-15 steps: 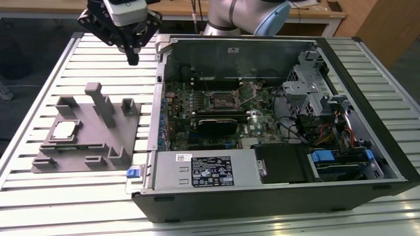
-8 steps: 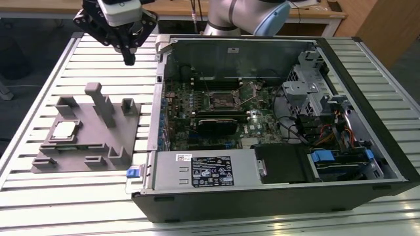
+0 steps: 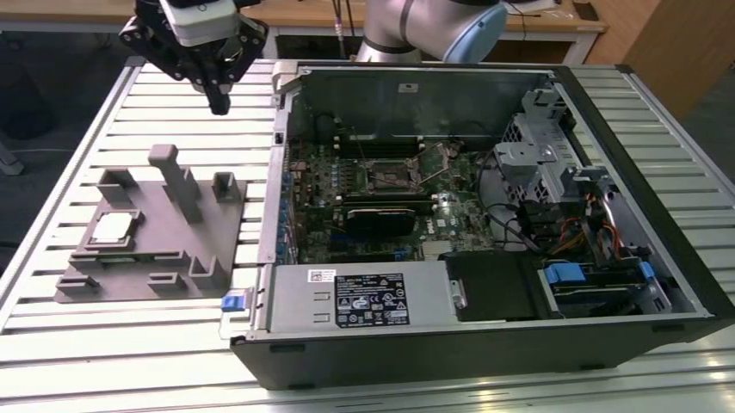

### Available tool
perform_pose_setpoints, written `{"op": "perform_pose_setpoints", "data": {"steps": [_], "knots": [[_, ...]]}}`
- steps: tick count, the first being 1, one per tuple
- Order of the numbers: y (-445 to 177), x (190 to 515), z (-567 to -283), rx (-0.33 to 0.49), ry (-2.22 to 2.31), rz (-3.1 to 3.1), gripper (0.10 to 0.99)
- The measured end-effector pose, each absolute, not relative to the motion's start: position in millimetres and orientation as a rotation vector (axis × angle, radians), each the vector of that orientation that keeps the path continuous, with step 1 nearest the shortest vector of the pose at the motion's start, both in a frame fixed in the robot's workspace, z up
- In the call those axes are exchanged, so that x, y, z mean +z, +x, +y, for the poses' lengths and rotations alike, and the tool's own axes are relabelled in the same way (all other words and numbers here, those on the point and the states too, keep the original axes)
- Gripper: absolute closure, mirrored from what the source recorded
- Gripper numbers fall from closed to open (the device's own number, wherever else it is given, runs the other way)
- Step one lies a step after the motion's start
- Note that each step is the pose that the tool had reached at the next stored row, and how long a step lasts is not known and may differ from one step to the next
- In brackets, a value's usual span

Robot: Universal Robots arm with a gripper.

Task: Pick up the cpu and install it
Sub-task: 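Reach for the cpu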

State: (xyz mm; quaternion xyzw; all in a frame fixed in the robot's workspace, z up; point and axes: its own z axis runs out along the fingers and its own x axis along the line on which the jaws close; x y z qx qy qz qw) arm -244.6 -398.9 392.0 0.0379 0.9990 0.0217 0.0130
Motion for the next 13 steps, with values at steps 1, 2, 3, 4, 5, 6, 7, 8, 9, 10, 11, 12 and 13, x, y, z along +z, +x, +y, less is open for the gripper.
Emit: {"op": "perform_pose_setpoints", "data": {"steps": [1,2,3,4,5,6,7,8,9,10,11,12,13], "knots": [[-245.4,392.0,-398.9,0.068,0.118,3.113,0.98],[-246.3,391.9,-398.9,0.068,0.118,3.113,0.98],[-247.1,391.9,-399.0,0.068,0.118,3.113,0.98],[-247.9,391.8,-398.9,0.068,0.118,3.113,0.98],[-248.7,391.8,-398.9,0.068,0.118,3.113,0.98],[-249.5,391.7,-398.9,0.068,0.118,3.113,0.98],[-250.3,391.6,-398.9,0.068,0.118,3.113,0.98],[-251.1,391.6,-398.9,0.068,0.118,3.113,0.98],[-251.8,391.6,-398.9,0.068,0.118,3.113,0.98],[-252.6,391.5,-398.9,0.068,0.118,3.113,0.98],[-253.2,391.5,-398.9,0.068,0.118,3.113,0.98],[-253.8,391.5,-398.9,0.068,0.118,3.113,0.98],[-254.6,391.4,-398.9,0.068,0.118,3.114,0.98]]}}
